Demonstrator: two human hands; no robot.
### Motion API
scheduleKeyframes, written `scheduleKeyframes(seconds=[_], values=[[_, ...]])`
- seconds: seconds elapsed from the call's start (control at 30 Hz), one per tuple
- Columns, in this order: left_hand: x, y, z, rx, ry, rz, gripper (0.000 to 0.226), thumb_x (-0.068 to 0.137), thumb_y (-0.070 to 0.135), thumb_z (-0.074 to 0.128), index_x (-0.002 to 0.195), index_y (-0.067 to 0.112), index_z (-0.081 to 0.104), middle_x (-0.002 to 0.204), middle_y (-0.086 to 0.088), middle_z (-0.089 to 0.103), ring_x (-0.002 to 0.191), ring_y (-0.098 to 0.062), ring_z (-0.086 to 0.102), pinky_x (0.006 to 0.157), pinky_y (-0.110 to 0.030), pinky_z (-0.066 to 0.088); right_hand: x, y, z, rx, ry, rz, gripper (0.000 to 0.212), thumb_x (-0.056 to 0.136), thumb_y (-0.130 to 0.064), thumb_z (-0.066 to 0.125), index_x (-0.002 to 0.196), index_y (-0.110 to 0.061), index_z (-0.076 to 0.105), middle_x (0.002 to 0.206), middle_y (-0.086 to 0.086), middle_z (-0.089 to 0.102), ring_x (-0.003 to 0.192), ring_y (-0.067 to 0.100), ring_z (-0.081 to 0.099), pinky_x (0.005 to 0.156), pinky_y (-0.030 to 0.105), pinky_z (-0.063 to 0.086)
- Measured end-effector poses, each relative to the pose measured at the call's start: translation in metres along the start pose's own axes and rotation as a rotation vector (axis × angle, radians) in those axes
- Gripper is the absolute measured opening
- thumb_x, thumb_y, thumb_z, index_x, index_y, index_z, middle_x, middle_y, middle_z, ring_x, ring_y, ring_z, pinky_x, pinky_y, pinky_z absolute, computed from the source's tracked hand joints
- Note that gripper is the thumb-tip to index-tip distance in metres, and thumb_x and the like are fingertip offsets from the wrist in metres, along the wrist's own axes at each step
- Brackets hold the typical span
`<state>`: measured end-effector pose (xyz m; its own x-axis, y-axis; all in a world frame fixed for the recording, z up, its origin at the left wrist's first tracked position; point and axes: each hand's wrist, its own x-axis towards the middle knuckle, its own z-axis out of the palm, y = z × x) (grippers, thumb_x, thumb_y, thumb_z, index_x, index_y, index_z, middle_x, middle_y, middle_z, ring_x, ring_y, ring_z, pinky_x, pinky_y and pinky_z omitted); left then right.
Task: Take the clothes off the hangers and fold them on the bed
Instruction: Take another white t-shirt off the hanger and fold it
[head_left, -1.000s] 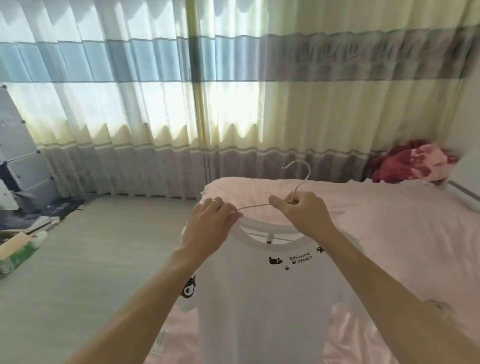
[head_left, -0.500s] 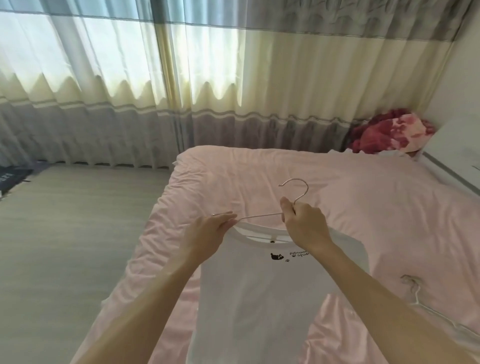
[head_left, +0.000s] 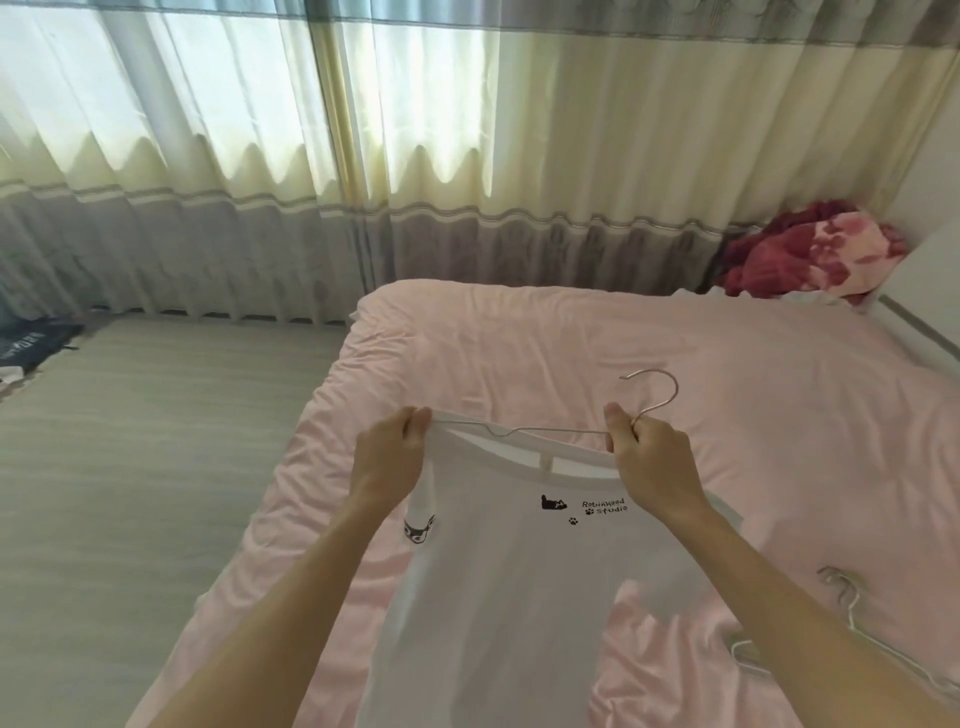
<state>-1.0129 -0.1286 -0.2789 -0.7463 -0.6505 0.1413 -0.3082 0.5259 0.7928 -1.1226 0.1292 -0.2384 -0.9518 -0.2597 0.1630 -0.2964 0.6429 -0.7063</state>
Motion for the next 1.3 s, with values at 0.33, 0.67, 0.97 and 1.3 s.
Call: scheduleKeyframes(seconds=[0.33,0.67,0.97,1.3], values=[[0.021,0.035,0.044,-0.591,-0.02,-0.455,0.034,0.103,0.037,0.051,0.11,0.01,0.071,0.107,-0.01,0.068,0.093,-0.022,0.06,0.09,-0.038,0.05,0.061,0.02,-0.045,0.91,0.074,0.368,0.044,0.104,-0.037,0.045,0.064,-0.018,0.045,0.045,-0.008,0.034,0.043,0.011,0.028,0.046,0.025,0.024],[-0.003,0.116,0.113,-0.172,-0.388,-0.064,0.019,0.096,0.043,0.061,0.092,0.025,0.062,0.091,0.003,0.064,0.076,-0.009,0.057,0.065,-0.025,0.042,0.081,0.041,-0.061,1.159,0.09,0.501,0.044,0.107,-0.036,0.039,0.066,-0.019,0.042,0.042,-0.009,0.028,0.037,0.009,0.022,0.046,0.026,0.02],[-0.007,0.118,0.152,-0.086,-0.416,-0.06,0.017,0.093,0.042,0.064,0.081,0.032,0.058,0.092,0.0,0.065,0.073,-0.011,0.056,0.062,-0.026,0.042,0.068,0.141,-0.083,0.958,0.254,0.612,0.04,0.102,-0.031,0.04,0.063,-0.019,0.04,0.045,-0.007,0.031,0.038,0.01,0.025,0.045,0.027,0.02],[-0.035,0.143,0.234,-0.015,-0.479,-0.094,0.019,0.095,0.04,0.063,0.096,0.021,0.064,0.086,0.002,0.061,0.074,-0.017,0.056,0.061,-0.027,0.041,0.008,0.38,-0.099,-0.369,-0.27,0.754,0.051,0.096,-0.04,0.026,0.124,-0.011,0.057,0.134,0.021,0.055,0.125,0.038,0.048,0.105,0.047,0.037]])
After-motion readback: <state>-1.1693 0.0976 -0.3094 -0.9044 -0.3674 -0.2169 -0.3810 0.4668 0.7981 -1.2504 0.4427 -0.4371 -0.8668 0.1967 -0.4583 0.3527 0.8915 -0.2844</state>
